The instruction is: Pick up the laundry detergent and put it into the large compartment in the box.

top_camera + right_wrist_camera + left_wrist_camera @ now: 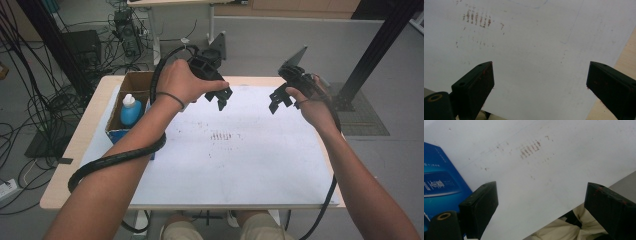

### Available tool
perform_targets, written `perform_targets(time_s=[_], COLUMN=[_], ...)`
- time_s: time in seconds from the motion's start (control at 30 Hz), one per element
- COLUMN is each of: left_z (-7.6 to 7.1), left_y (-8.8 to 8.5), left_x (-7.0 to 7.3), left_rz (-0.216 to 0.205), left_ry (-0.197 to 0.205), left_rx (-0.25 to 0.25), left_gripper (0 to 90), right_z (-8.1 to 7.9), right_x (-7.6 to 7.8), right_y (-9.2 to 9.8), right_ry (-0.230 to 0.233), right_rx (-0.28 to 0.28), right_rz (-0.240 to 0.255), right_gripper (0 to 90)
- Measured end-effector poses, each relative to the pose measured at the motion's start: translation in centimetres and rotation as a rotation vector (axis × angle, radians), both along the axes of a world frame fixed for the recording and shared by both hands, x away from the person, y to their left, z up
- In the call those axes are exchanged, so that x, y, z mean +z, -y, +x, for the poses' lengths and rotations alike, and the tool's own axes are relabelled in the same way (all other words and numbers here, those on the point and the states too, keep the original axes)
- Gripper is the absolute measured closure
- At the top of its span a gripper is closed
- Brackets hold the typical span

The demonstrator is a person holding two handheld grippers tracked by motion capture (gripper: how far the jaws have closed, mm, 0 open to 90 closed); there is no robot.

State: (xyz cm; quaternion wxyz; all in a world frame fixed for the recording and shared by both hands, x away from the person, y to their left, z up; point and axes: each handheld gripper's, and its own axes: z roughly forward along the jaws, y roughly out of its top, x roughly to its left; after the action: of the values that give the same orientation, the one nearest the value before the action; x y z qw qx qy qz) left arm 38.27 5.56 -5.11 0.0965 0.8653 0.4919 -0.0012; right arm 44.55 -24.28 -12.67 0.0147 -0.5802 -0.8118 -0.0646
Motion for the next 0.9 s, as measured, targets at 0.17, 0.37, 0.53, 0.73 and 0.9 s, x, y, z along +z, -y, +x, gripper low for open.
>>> perform_targets(time_s=[0.17, 0.37, 0.53, 0.73, 0.9], left_z=[0.2, 0.3, 0.5, 0.6, 0.6], left_y=[0.2, 0.2, 0.2, 0.1, 0.1], left_x=[-0.1, -0.1, -0.2, -0.2, -0.2], left_rz=[0.002, -0.002, -0.002, -0.006, -0.006], left_ry=[-0.004, -0.001, -0.006, -0.004, -0.004], left_rx=[-0.008, -0.007, -0.009, -0.008, -0.010], left_gripper=[12.4, 12.4, 12.5, 12.5, 12.5], right_z=[0.0, -0.2, -0.4, -0.5, -0.5], right_x=[0.0, 0.3, 0.8, 1.1, 1.0], right_y=[0.2, 0.3, 0.2, 0.2, 0.3], right_ry=[0.001, 0.009, 0.018, 0.022, 0.019], right_rx=[-0.002, -0.003, 0.001, -0.002, -0.003], right_rz=[0.003, 0.004, 0.000, -0.002, -0.002], right_gripper=[7.4, 7.4, 7.4, 7.4, 7.4])
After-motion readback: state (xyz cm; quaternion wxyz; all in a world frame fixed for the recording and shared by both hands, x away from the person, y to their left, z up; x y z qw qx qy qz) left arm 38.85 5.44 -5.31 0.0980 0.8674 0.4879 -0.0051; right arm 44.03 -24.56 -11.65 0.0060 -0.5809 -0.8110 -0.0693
